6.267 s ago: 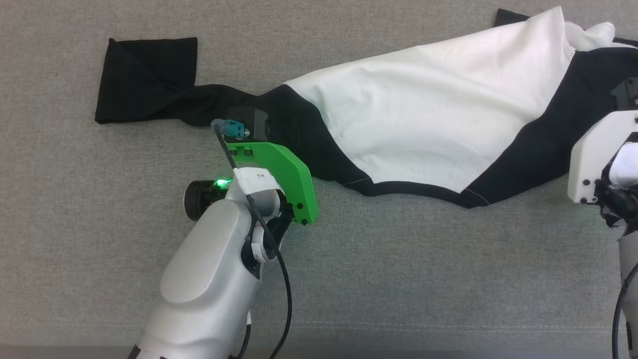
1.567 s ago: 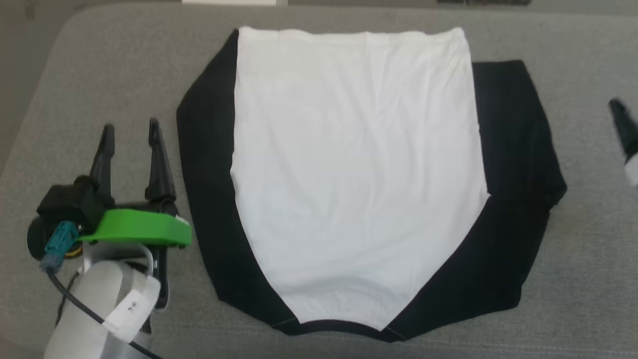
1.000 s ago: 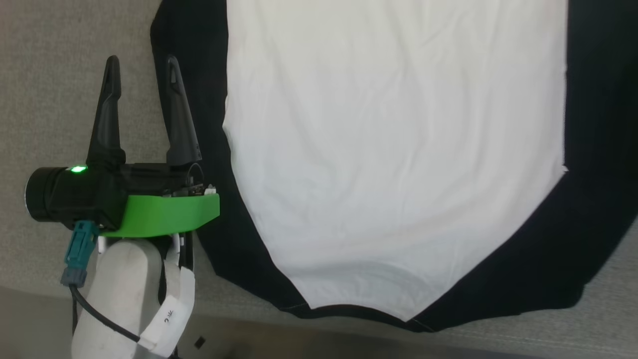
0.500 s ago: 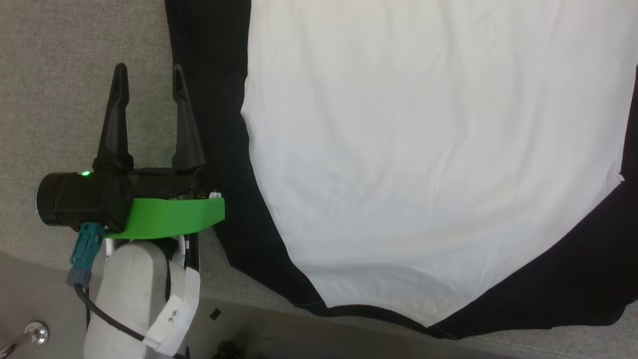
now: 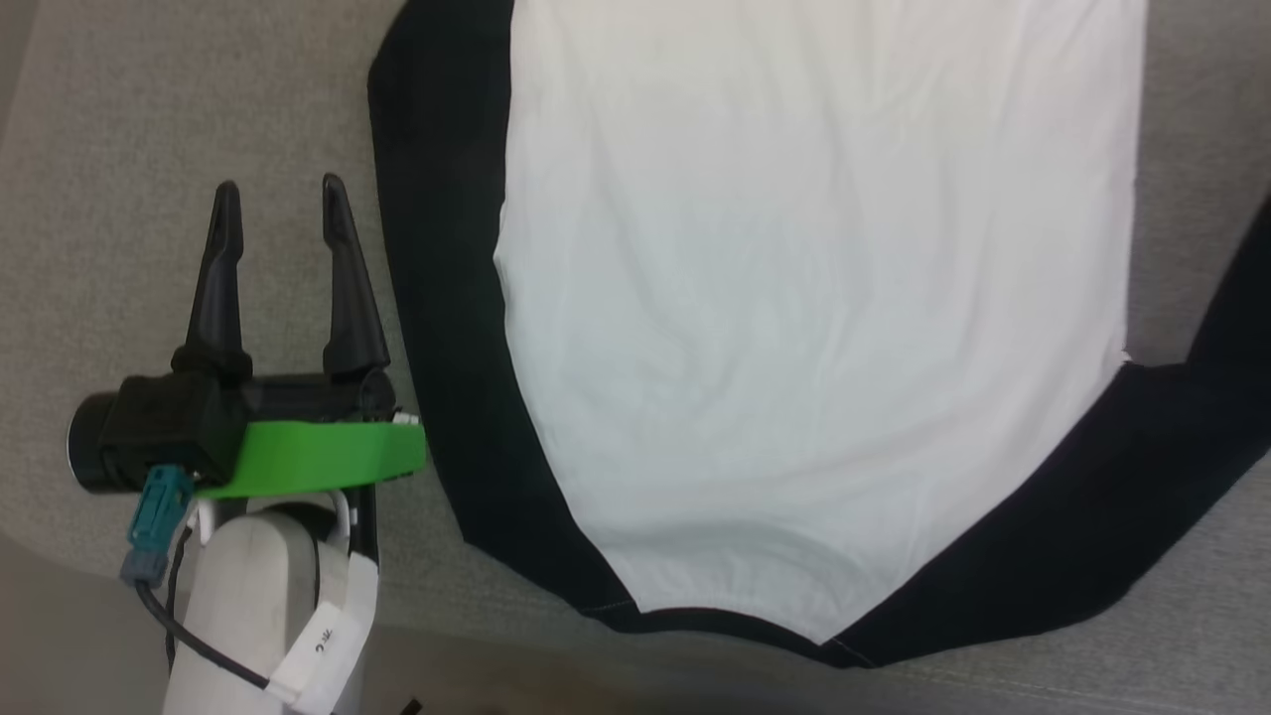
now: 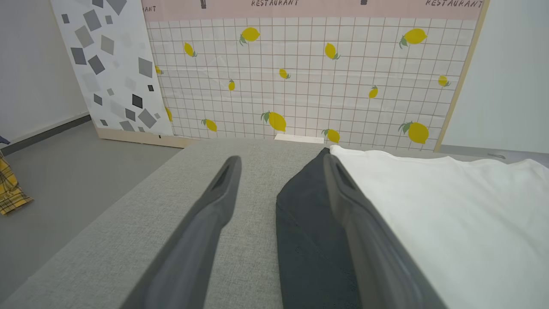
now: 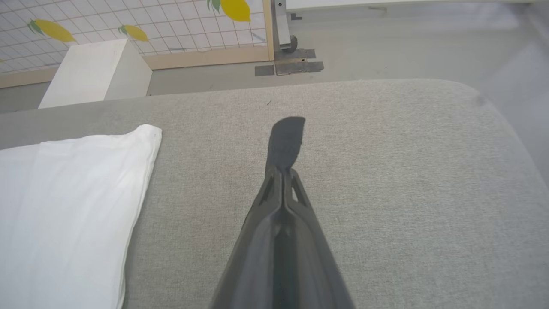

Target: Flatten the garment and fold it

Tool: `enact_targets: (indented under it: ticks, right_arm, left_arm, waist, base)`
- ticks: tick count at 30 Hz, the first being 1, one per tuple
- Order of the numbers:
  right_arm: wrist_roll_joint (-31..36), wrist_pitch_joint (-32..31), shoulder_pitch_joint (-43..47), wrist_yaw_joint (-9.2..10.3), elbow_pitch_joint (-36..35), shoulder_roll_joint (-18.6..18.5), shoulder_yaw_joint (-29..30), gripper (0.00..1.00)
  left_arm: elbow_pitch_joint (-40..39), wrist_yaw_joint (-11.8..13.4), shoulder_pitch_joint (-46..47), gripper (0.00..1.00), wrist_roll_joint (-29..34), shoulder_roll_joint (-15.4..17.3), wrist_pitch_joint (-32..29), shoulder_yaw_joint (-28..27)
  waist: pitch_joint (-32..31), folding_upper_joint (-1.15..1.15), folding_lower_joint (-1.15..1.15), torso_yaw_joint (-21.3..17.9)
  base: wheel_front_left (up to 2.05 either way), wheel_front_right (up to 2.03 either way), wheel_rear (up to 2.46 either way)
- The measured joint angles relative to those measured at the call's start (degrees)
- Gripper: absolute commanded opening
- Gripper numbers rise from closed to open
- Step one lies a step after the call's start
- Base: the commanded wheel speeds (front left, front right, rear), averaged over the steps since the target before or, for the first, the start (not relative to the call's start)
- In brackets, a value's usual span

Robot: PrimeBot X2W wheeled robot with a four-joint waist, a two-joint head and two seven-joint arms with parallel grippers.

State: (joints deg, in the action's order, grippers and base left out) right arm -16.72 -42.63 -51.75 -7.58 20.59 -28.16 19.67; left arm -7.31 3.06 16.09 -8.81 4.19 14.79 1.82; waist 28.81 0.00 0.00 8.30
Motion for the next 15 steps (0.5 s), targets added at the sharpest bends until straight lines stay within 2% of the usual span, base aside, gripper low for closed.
enact_targets:
  ticks: [5,8,11,15]
  right_arm:
    - [-2.5,-0.96,4.56,0.0,-4.99,-3.38,-2.77,0.0]
    - [-5.46,-2.74,6.14,0.0,-9.0,-3.41,-7.04,0.0]
    - [-8.01,-4.31,7.32,0.01,-14.46,-2.02,-12.69,0.0]
    - [-10.2,-6.37,9.65,0.0,-21.28,3.15,-20.36,0.0]
  left_arm:
    - [0.77,-0.55,-2.94,1.0,-0.03,-0.35,0.0,-1.6]
    - [0.93,-0.74,-4.87,1.0,-0.1,-0.51,0.0,-2.55]
    - [0.92,-1.0,-6.44,1.0,-0.26,-0.59,0.0,-3.23]
    - [1.02,-1.21,-8.16,1.0,-0.35,-0.75,0.0,-3.72]
  waist:
    - [-5.1,0.0,-0.01,-1.18]
    - [-8.14,0.0,-0.01,-1.9]
    - [-11.01,0.0,-0.01,-2.62]
    - [-14.43,0.0,-0.01,-3.43]
  base:
    - [0.0,0.0,0.0]
    - [0.0,0.0,0.0]
    - [0.0,0.0,0.0]
    - [0.0,0.0,0.0]
